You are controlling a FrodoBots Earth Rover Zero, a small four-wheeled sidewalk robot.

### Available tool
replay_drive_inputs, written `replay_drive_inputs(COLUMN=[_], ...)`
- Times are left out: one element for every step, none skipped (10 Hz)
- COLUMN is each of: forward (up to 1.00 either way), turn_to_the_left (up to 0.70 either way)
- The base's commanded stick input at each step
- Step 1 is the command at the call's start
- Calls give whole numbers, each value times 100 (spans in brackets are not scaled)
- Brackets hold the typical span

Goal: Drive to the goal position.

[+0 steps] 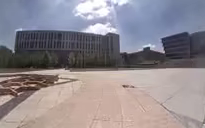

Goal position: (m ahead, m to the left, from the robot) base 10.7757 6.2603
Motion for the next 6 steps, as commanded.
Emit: replay_drive_inputs(forward=[50, 50, 50, 50, 50, 50], turn_to_the_left=[0, 0, 0, 0, 0, 0])
